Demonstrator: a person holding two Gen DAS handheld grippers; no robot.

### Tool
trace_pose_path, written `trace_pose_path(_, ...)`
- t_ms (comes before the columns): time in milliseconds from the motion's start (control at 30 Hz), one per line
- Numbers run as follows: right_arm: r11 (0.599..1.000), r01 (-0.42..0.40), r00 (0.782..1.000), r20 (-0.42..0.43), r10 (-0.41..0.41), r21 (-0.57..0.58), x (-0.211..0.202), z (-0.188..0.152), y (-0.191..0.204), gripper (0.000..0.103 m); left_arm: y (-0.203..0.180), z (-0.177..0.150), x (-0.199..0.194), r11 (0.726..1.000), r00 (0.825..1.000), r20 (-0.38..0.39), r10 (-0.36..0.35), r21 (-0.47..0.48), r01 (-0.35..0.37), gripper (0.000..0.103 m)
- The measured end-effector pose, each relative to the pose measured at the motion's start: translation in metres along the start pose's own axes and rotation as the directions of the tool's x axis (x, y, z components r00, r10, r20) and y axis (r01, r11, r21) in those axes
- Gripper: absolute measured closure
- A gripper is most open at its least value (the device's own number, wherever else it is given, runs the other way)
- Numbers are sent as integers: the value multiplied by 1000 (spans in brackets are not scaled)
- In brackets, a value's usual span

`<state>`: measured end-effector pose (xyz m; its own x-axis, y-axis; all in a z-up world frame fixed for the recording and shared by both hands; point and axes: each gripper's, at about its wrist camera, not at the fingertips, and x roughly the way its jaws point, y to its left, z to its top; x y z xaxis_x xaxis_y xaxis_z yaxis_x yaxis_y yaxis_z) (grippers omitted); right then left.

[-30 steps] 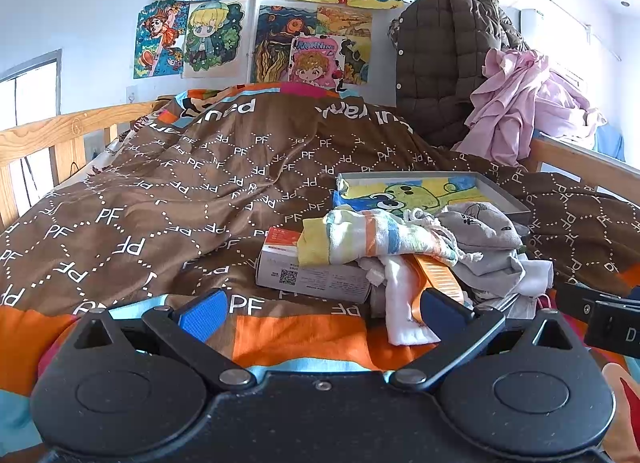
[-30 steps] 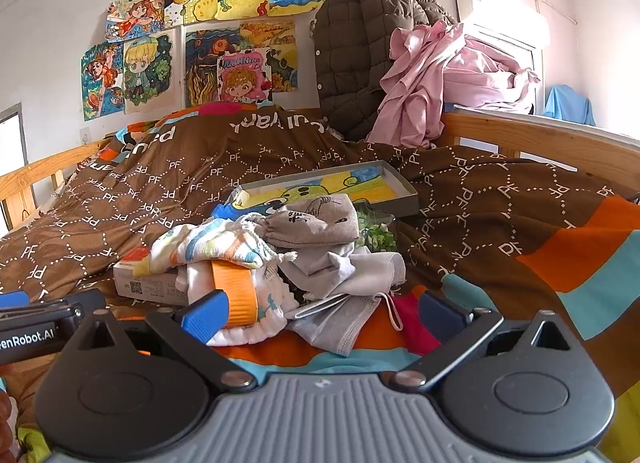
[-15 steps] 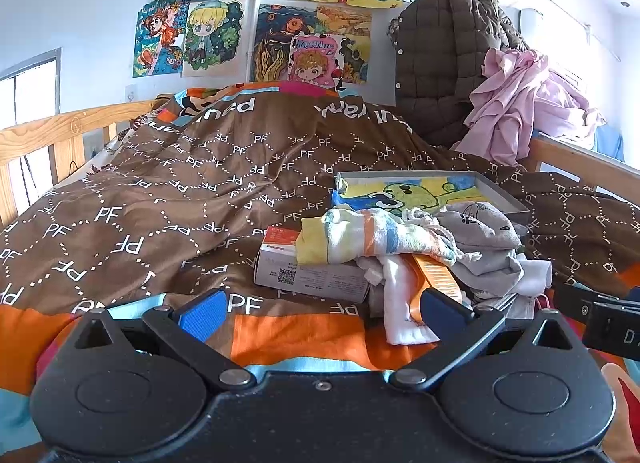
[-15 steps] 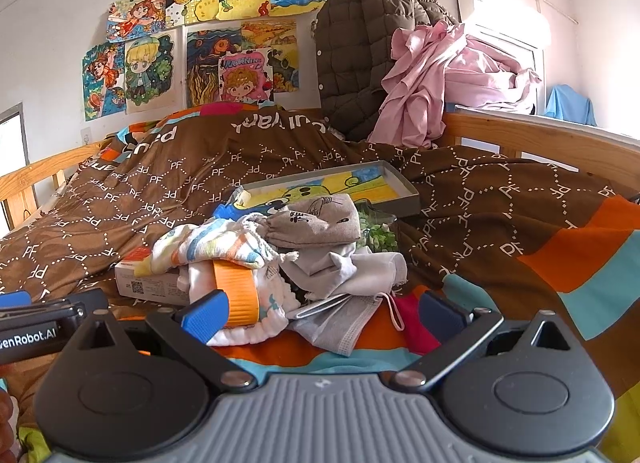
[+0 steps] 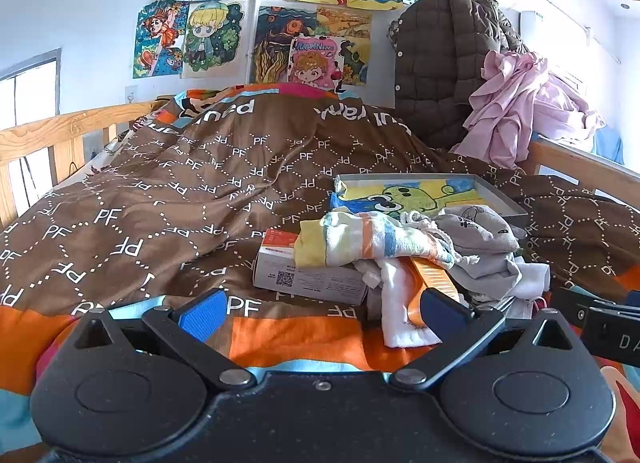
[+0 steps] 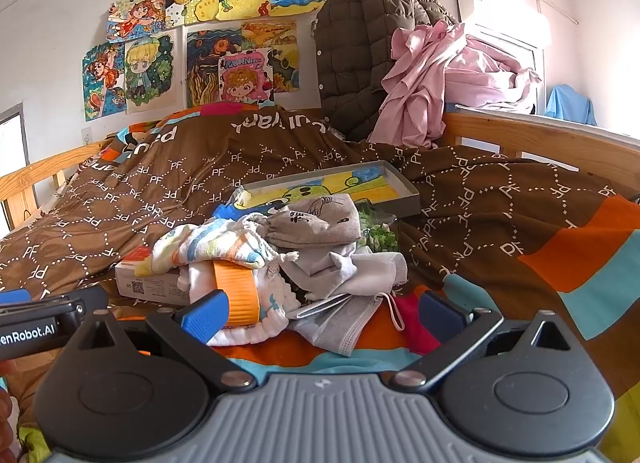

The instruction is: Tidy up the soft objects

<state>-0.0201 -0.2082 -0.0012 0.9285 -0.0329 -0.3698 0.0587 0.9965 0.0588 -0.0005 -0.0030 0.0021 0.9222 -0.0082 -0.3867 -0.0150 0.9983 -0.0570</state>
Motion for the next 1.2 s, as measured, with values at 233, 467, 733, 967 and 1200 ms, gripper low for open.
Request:
trace_pose_path(233, 1000, -2, 1000, 0, 2, 1, 0, 0, 0, 0, 0, 0, 0, 1000, 1000, 1, 7, 1, -7, 1)
trace_pose_path(467, 1000, -4, 1000, 0, 4, 2, 0, 1, 0, 0, 0, 0, -1, 1000, 1000, 0, 8, -3, -8, 1)
trace_pose_path(733, 1000, -4, 1000, -2, 4, 4, 0, 0, 0, 0, 0, 0, -1, 1000, 1000, -2, 12, -2, -12, 1)
trace_pose_path(967, 1000, -7, 1000, -6, 7, 8, -1, 0, 1, 0, 1, 0, 0, 1000, 1000, -5, 8, -4, -8, 1)
trace_pose_path(1200, 1000, -8, 1000, -7, 8, 11, -1, 1, 1, 0, 1, 0, 0, 1000, 1000, -4, 9, -5, -9, 1)
